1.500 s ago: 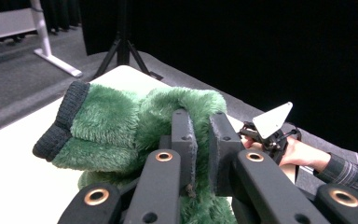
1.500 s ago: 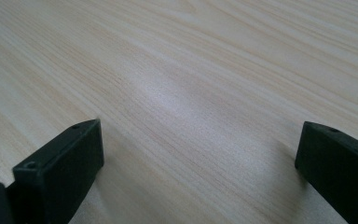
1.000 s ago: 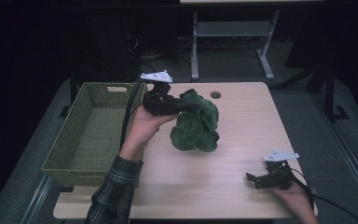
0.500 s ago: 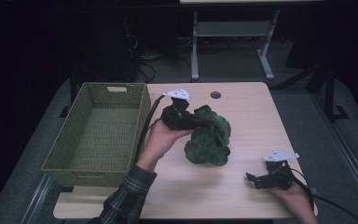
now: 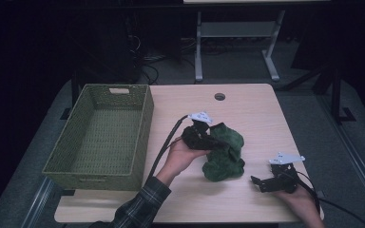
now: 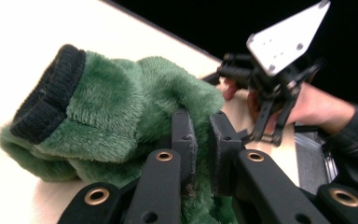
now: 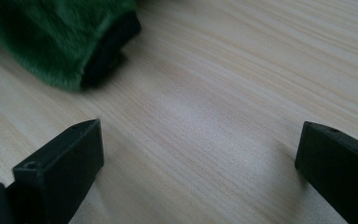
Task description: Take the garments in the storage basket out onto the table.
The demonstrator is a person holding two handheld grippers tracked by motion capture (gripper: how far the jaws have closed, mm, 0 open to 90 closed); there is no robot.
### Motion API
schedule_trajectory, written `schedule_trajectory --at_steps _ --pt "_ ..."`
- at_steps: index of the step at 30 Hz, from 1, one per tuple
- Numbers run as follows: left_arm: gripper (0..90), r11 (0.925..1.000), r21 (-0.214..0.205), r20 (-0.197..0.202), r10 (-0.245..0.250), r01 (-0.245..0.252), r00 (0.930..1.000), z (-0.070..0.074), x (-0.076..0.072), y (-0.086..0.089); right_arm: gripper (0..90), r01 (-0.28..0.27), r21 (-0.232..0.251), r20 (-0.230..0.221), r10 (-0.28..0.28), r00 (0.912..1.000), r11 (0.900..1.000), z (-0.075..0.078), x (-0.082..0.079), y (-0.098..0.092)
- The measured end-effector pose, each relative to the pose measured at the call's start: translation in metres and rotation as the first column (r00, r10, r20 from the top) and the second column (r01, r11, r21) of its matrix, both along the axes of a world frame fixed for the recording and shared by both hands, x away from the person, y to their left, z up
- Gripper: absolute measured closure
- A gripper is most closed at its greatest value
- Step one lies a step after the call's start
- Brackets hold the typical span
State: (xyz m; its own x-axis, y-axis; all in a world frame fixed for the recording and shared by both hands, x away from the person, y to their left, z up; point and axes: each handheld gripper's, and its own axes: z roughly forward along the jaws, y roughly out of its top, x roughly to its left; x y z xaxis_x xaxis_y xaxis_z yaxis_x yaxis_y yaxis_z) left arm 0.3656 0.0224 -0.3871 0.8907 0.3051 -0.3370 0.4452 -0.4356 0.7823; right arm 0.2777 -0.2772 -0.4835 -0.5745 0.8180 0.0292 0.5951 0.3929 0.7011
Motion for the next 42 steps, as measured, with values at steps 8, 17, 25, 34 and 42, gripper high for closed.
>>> schedule_trajectory --at_steps 8,17,25,34,42 --pt "82.5 0.9986 0.053 -0.035 0.003 -0.001 0.9994 -0.033 0.007 -0.001 0.8 0.001 0.0 -0.001 -0.001 1.0 1.0 0.0 0.0 0.0" --pt "81.6 0.9851 0.172 -0.013 0.012 -0.01 0.9998 -0.06 0.011 -0.006 0.8 0.0 0.0 0.0 0.0 1.0 1.0 0.0 0.0 0.0" --pt "78.5 0.9801 0.198 -0.019 0.02 -0.016 0.9996 -0.07 0.011 -0.007 0.8 -0.001 -0.001 0.0 0.001 1.0 1.0 0.0 0.0 0.0" --pt "61.7 0.9897 0.142 0.038 0.018 -0.023 0.9991 -0.033 -0.003 0.0 0.7 0.0 -0.001 0.0 0.0 1.0 1.0 0.0 0.0 0.0" --pt "61.8 0.9938 0.106 0.039 -0.04 0.035 0.9984 -0.024 -0.037 0.009 0.8 0.0 -0.005 -0.013 0.0 0.9999 1.0 0.001 0.0 0.001"
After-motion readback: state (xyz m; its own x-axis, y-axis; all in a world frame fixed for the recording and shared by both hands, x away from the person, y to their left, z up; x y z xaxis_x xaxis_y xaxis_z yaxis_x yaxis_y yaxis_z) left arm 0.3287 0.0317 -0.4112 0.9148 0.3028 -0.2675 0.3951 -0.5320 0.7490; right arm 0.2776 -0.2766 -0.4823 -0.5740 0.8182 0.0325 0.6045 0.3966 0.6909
